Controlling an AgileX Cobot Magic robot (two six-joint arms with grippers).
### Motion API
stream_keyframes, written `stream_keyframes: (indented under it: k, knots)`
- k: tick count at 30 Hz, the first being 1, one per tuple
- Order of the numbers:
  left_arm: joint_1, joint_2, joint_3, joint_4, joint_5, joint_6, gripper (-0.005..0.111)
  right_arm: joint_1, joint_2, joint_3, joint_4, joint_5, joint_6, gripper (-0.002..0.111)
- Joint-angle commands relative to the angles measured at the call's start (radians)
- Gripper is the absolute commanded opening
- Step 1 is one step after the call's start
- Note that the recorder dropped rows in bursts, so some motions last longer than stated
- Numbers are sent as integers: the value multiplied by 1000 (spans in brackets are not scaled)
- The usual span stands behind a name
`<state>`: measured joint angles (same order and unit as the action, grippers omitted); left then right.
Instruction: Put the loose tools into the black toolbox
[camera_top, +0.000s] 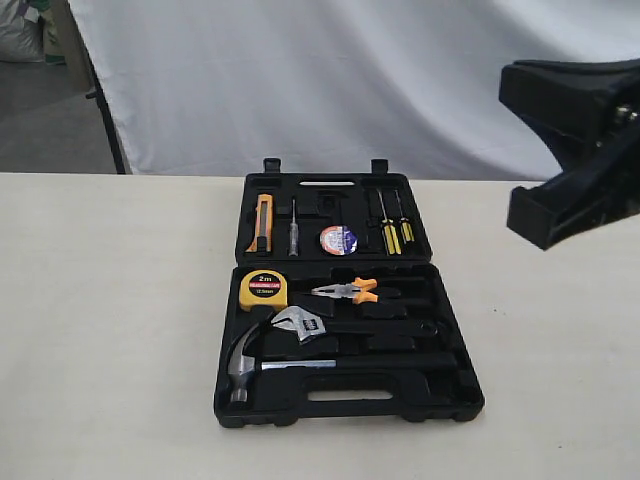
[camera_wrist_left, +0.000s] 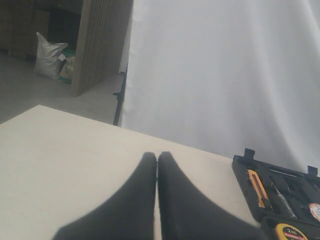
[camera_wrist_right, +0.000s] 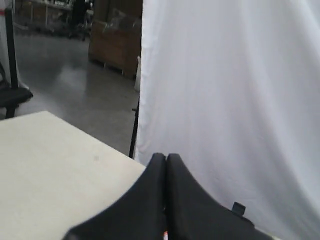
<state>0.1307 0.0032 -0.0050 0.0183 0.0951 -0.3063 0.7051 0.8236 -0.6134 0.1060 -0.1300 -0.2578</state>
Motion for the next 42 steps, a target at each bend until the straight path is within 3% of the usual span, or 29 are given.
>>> stream_keyframes:
  k: [1,5,8,18,29,32,37,42]
  knots:
    - [25,-3,-3,4,-7,-5,1,-5,-75,79,161,28,62,0]
    - [25,-3,-3,4,-7,-5,1,-5,-160,115,181,252,65,0]
    - [25,-3,-3,4,-7,-5,1,-5,-241,136,184,318,65,0]
    - [25,-3,-3,4,-7,-5,1,-5,-533,225,184,318,70,0]
    - [25,-3,-3,4,-7,-5,1,-5,-657,553,174,103,68,0]
    - [25,-3,-3,4,-7,-5,1,-5,-659,613,92,20,70,0]
    - [25,-3,-3,4,-7,-5,1,-5,-659,613,-119,98,266,0]
    - [25,-3,-3,4,-7,-5,1,-5,-659,613,-140,98,324,0]
